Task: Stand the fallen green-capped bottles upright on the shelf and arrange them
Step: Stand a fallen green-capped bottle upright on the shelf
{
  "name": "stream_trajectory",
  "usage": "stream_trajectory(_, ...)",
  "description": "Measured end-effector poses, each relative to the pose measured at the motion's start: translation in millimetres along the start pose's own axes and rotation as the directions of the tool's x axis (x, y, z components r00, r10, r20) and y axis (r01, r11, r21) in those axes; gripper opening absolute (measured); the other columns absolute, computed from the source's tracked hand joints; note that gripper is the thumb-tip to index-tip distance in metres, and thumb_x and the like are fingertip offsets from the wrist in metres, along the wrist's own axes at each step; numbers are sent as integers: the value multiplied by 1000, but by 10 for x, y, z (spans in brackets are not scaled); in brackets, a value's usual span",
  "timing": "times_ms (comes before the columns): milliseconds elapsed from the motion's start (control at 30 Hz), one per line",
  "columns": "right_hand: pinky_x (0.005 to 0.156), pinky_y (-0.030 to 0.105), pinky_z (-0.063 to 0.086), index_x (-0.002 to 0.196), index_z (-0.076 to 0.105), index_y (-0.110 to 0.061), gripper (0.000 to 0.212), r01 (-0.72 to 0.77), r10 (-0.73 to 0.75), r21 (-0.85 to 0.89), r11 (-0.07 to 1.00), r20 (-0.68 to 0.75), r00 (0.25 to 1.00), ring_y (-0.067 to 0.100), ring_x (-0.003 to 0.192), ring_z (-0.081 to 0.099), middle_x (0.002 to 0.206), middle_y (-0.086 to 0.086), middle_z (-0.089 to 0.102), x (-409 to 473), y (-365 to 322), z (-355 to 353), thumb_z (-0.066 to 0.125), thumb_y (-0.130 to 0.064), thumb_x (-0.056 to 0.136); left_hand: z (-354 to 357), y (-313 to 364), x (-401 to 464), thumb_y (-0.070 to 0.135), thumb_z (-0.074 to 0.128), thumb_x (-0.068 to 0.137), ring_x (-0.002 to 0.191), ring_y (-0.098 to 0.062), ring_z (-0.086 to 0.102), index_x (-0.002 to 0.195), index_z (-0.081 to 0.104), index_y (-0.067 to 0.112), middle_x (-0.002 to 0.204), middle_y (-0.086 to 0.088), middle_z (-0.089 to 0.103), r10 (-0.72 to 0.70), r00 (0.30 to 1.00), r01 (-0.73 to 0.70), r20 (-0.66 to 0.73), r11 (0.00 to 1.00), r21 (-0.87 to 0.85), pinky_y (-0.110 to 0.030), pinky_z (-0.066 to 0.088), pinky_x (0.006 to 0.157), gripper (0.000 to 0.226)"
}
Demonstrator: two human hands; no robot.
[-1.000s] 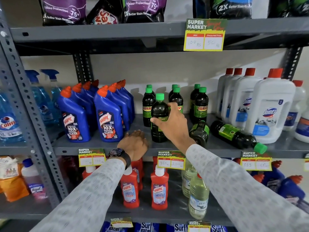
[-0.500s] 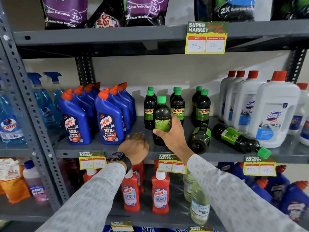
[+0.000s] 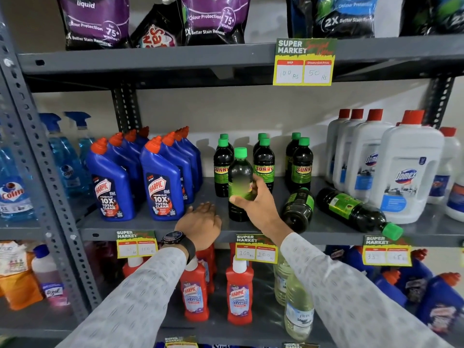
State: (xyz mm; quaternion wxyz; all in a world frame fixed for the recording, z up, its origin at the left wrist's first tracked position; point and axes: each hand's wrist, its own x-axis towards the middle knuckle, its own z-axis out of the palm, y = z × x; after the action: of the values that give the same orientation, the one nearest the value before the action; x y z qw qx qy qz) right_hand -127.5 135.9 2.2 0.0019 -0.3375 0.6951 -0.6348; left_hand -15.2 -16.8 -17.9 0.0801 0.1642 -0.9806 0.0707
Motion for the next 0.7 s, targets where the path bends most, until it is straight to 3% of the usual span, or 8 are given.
stream_trajectory(100,90,13,45,142,46,-25,88,75,-78,-52,996,-51,996,1,113,59,132,-3,58,-20,0,26,95,-30,69,13,-1,20,33,13,104,157,-26,20,159,21,4,169,-16,20,-4,1000,4,17,1000,0,-52,19,125,63)
stream_trajectory(167,95,18,47,139,44,-33,82,89,-90,-45,995,-24,996,3,117,60,133,-3,59,-17,7,18,92,-31,73,21,-4,28,35,15,104,157,-24,21,159,22,6,169,-13,22,-23,1000,24,12,999,-42,-50,18,126,64)
stream_trajectory(233,104,29,48,140,41,-38,74,78,-78,9,997,28,997,8,121,62,133,-4,64,-9,25,4,84,-19,82,16,-1,32,37,17,104,157,-22,22,159,24,8,169,-11,24,-39,999,39,8,995,-89,-48,18,126,63)
stream_trajectory(333,107,31,48,150,40,-32,76,59,-60,21,998,51,997,4,122,62,131,-7,68,13,72,-9,76,-5,88,17,0,36,37,17,104,156,-22,22,159,25,8,169,-11,24,-38,999,38,9,994,-98,-47,18,126,63)
stream_trajectory(467,89,6,46,138,39,-39,80,70,-70,-47,996,3,998,-17,108,59,123,-20,62,2,56,30,88,-18,79,32,-19,34,35,13,102,156,-26,23,159,23,4,168,-15,23,-18,1000,18,8,999,-41,-50,21,124,65)
stream_trajectory(600,91,10,44,145,39,-31,86,90,-90,-65,994,7,996,-7,115,59,129,-12,61,-16,39,44,90,-23,77,39,-24,45,38,15,102,156,-23,23,159,24,8,169,-12,23,-37,999,37,4,995,-91,-49,20,125,65)
stream_trajectory(700,89,4,42,151,36,-27,88,74,-70,-87,993,44,997,-17,107,56,122,-22,59,-6,59,15,87,-17,80,43,-21,45,39,17,102,156,-22,22,159,25,9,169,-11,24,-44,999,44,5,992,-120,-48,18,126,65)
